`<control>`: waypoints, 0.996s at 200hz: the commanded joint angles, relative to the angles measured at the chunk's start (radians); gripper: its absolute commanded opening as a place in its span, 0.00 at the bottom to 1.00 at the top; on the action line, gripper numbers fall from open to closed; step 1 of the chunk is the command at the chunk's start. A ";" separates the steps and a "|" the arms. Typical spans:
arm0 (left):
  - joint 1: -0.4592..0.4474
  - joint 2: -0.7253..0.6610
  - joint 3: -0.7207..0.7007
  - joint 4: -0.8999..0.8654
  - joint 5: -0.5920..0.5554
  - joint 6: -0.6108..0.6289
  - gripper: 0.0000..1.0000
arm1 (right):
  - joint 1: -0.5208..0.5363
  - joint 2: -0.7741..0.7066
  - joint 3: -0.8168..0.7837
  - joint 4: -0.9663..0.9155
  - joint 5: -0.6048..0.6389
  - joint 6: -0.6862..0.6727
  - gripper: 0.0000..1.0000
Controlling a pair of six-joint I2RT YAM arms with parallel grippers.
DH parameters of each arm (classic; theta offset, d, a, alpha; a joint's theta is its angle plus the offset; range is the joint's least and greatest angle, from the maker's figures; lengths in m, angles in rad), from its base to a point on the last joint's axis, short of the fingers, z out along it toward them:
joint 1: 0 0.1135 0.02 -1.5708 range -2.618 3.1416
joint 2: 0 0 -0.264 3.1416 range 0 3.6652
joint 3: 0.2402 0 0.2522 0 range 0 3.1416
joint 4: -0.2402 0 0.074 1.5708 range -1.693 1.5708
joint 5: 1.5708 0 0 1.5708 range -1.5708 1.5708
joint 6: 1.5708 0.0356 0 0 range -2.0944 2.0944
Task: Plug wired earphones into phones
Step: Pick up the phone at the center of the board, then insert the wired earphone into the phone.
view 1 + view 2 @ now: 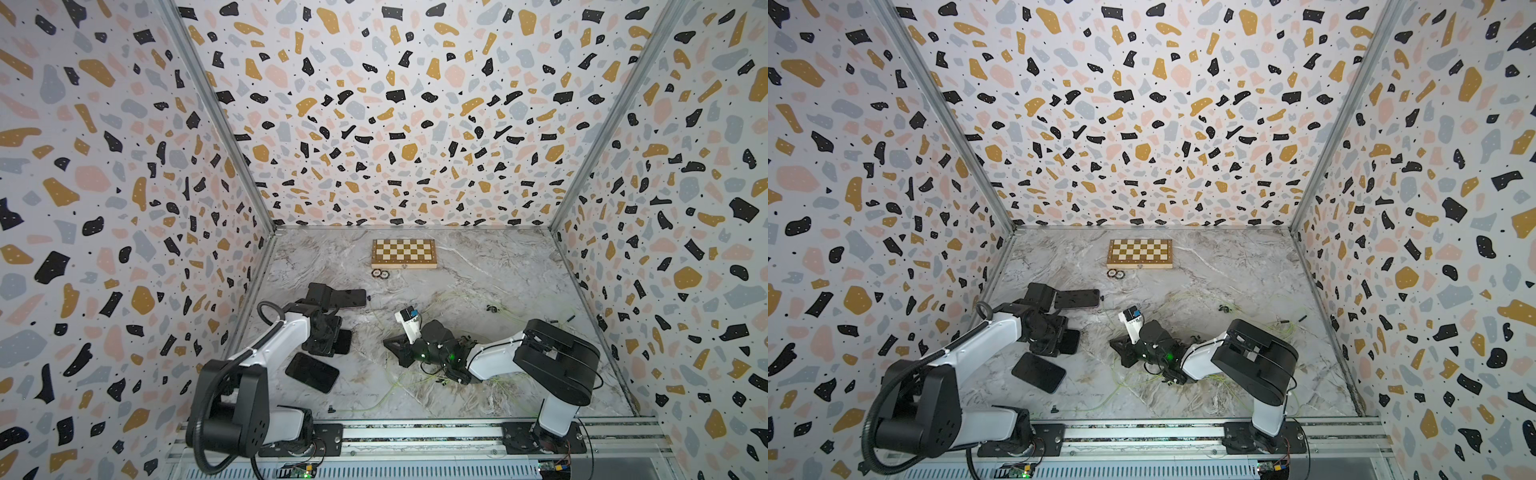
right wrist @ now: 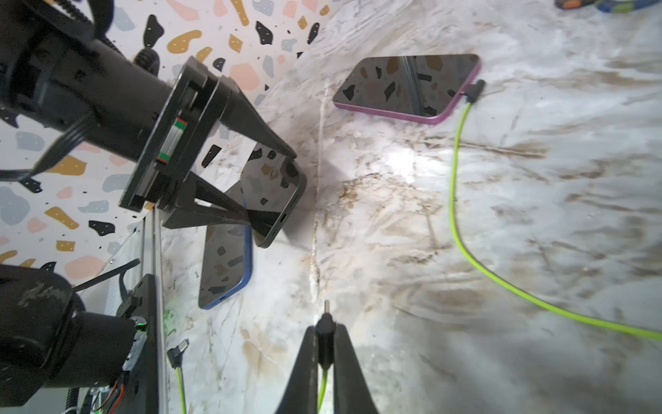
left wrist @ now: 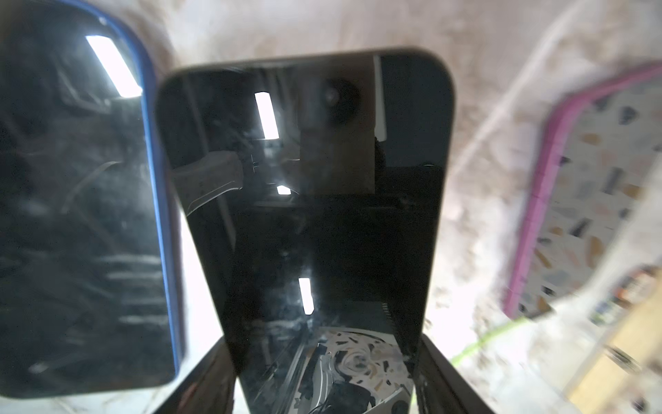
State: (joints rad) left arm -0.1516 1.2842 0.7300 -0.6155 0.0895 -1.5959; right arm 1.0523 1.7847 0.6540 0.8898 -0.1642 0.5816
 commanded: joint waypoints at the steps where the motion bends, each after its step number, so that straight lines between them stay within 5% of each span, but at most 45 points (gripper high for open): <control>1: 0.004 -0.101 -0.037 0.038 0.035 -0.042 0.56 | 0.029 -0.042 0.003 0.118 0.033 -0.046 0.00; 92: -0.024 -0.464 -0.206 0.162 0.045 -0.230 0.57 | 0.081 0.057 0.045 0.371 0.074 -0.006 0.00; 199: -0.032 -0.545 -0.242 0.154 0.023 -0.265 0.57 | 0.106 0.179 0.173 0.351 0.117 0.025 0.00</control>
State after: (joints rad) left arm -0.1795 0.7532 0.4911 -0.4931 0.1215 -1.8538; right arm 1.1633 1.9652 0.7822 1.2522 -0.0692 0.5865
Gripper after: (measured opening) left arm 0.680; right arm 0.094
